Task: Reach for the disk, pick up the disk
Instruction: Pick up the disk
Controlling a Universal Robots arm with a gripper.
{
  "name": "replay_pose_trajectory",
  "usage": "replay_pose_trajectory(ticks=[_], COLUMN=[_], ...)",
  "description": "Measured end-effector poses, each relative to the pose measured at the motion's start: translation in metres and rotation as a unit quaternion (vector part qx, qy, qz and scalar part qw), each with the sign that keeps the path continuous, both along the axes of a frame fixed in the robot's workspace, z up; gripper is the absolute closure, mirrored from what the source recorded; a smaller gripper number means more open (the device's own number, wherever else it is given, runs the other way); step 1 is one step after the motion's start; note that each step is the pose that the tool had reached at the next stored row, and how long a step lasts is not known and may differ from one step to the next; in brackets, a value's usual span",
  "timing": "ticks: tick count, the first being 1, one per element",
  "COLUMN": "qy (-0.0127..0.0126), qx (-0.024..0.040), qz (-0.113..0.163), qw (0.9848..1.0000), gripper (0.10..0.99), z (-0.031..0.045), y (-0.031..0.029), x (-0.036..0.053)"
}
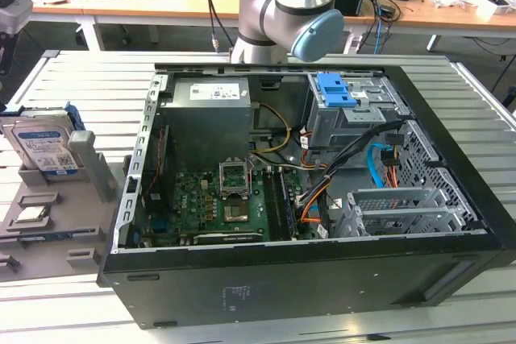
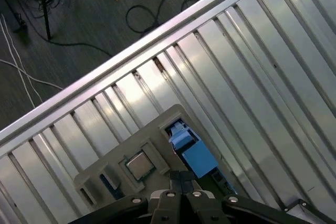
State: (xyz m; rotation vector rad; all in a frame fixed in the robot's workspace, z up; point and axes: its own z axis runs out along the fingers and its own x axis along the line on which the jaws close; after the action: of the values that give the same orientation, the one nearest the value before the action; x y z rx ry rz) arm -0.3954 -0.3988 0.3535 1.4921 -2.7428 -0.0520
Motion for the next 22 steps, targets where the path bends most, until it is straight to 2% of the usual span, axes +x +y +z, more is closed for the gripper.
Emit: replay_pose_trajectory(ticks=[3,5,7,14,18,21,22], qy=[0.0,-0.0001,0.0,0.0,0.0,0.0,0.0], qx=[0.0,0.0,0.0,0.0,0.0,0.0,0.0], qz=[0.011,0.028,0.048,0.085,0.109,0.136,0.14], qw=[0.9999,0.9996,0.9988,0.9963,0.994,0.9907,0.9902], gripper=[0.98,0.98,0.98,0.98,0.98,0.98,0.98], z=[0.0,0.0,0.0,0.0,0.0,0.0,0.0], y=[0.0,0.0,0.0,0.0,0.0,0.0,0.0], x=[0.0,0.0,0.0,0.0,0.0,0.0,0.0])
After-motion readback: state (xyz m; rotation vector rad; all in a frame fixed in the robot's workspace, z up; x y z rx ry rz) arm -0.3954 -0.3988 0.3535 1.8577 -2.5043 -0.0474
